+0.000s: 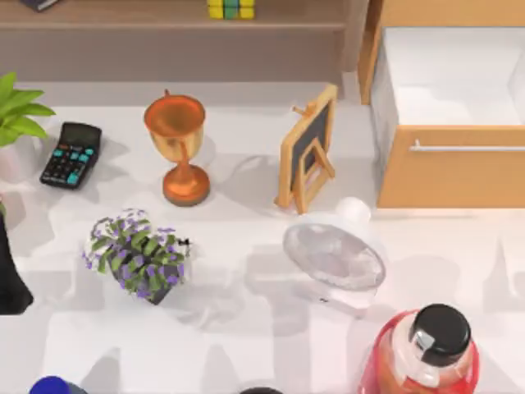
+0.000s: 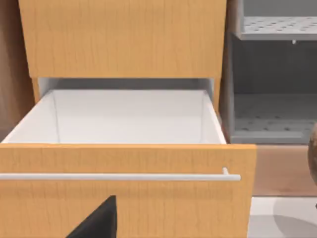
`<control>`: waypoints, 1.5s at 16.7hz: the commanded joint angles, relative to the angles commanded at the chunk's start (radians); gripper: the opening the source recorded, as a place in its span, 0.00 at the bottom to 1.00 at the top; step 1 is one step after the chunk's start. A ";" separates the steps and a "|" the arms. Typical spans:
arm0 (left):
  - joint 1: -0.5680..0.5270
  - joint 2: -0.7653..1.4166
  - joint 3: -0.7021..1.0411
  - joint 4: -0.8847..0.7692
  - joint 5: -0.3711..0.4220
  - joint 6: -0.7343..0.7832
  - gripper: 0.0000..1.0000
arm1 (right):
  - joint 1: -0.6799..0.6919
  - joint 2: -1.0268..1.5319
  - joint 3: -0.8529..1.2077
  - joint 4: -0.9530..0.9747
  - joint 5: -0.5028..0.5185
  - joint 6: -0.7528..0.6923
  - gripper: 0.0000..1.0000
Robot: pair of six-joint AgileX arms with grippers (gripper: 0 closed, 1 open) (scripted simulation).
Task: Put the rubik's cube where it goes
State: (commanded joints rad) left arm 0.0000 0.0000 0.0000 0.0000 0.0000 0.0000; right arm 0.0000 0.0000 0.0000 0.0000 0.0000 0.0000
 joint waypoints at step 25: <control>0.000 0.000 0.000 0.000 0.000 0.000 1.00 | 0.767 2.026 1.367 0.616 0.728 0.024 1.00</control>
State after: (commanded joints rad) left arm 0.0000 0.0000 0.0000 0.0000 0.0000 0.0000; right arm 0.7671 2.0263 1.3670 0.6161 0.7283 0.0238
